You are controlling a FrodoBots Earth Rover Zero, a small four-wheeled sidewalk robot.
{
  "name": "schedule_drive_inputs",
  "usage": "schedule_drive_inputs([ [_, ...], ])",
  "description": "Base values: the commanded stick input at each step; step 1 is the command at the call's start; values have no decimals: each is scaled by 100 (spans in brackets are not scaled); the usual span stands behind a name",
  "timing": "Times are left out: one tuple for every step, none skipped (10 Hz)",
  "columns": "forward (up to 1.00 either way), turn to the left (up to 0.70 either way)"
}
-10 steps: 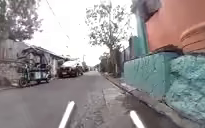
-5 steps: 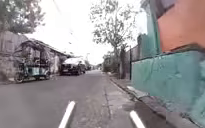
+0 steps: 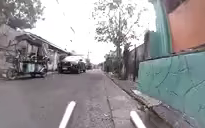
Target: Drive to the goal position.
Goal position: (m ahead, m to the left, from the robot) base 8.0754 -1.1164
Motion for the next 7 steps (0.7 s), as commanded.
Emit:
schedule_drive_inputs([
  [85,0],
  [85,0],
  [85,0],
  [85,0],
  [85,0],
  [85,0],
  [85,0],
])
